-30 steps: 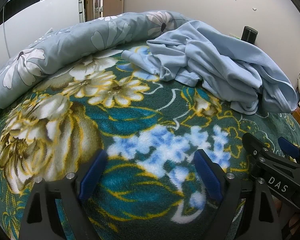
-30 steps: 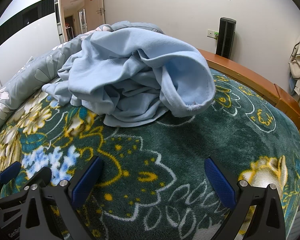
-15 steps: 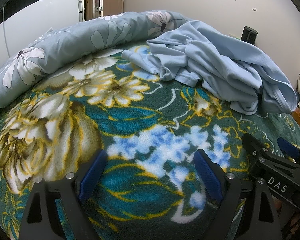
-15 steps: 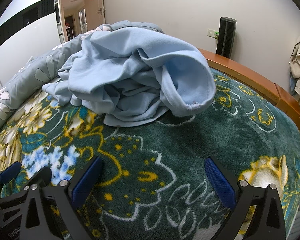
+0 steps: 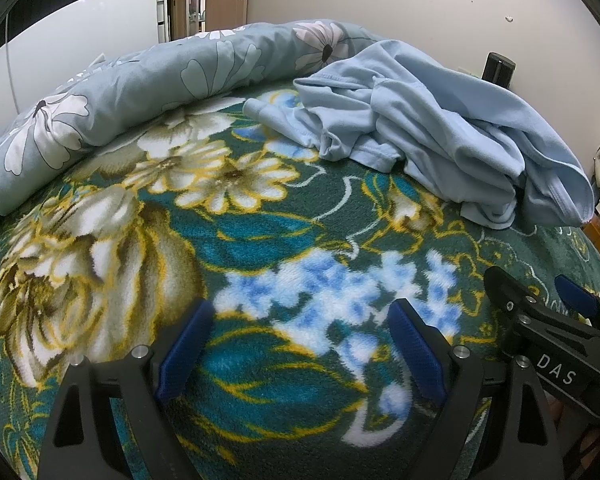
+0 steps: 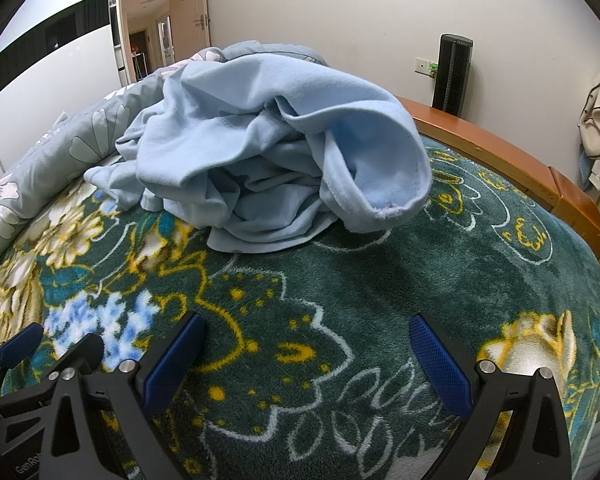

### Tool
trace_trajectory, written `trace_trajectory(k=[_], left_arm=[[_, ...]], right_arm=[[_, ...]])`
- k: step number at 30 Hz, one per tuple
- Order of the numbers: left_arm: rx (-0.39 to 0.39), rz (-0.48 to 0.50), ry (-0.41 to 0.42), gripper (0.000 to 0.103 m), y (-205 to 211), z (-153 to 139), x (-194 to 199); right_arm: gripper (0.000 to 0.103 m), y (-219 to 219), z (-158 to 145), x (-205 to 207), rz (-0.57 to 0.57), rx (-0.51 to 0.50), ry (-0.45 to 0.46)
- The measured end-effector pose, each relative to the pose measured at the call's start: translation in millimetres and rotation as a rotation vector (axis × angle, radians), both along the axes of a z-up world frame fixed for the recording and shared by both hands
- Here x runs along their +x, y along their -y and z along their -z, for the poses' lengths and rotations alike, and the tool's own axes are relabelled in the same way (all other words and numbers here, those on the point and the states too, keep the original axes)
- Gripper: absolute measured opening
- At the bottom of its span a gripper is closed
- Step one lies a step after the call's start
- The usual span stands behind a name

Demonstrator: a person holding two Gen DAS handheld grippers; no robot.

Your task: Fold clothes

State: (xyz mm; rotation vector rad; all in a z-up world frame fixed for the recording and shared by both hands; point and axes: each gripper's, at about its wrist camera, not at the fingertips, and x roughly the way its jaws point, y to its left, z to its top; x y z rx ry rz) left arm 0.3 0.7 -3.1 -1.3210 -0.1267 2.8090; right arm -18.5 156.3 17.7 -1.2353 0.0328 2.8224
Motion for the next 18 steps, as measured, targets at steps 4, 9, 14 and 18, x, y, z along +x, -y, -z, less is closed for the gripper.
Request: trace_trajectory(k=[4, 9, 14, 18], left_arm=[[0.0, 0.0, 0.0, 0.091, 0.1, 0.0, 0.0], [0.0, 0.0, 0.0, 0.091, 0.1, -0.1, -0.1], [0.0, 0.0, 0.001, 0.091, 0.0, -0.4, 0.1], [0.0, 0.0, 0.001, 0.091, 0.1, -0.7, 0.0]], right_arm=[[0.103, -0.1, 0.0, -0.1, 0.0, 0.0, 0.0], [0.103, -1.0, -0.2, -0.3, -0.001, -0.001, 0.0], [0.103, -1.4, -0.3, -0.4, -0.001, -0.002, 0.0], [0.103, -1.8, -0.4, -0.4, -0.001, -0.002, 0.001]])
